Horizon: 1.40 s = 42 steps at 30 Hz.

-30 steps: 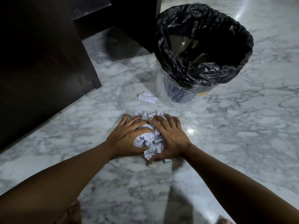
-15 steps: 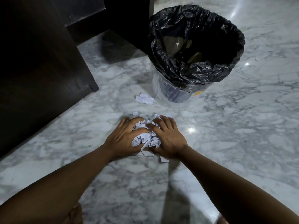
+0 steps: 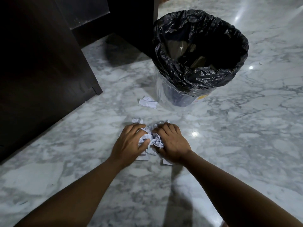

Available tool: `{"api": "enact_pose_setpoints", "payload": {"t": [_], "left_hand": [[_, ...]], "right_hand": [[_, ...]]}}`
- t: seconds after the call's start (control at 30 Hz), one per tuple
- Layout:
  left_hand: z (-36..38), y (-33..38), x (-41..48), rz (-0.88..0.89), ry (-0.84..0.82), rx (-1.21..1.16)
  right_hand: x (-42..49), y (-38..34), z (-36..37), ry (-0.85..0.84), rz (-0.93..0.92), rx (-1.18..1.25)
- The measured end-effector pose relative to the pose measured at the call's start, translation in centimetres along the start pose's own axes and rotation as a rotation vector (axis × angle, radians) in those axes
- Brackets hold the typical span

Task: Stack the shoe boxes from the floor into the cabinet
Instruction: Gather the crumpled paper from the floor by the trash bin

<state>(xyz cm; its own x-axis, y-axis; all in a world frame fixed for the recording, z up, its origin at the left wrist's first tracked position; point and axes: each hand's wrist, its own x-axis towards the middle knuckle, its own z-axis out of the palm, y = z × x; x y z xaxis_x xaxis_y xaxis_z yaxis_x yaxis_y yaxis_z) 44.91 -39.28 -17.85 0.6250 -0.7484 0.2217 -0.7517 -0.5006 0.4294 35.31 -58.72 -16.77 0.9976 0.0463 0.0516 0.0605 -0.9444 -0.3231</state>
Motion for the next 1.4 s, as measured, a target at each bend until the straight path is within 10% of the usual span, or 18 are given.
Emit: {"api": "enact_pose_setpoints", "payload": {"t": [0.87,1.4], "left_hand": [[0.6,0.8,0.0,-0.355,0.215,-0.184],[0.2,1.6,3.2,-0.523,0.425,-0.470]], "right_hand": [[0.3,0.0,1.2,0.208,0.220,0.124],[3.0,0.5,-1.5,0.417,0.590,0.782]]}}
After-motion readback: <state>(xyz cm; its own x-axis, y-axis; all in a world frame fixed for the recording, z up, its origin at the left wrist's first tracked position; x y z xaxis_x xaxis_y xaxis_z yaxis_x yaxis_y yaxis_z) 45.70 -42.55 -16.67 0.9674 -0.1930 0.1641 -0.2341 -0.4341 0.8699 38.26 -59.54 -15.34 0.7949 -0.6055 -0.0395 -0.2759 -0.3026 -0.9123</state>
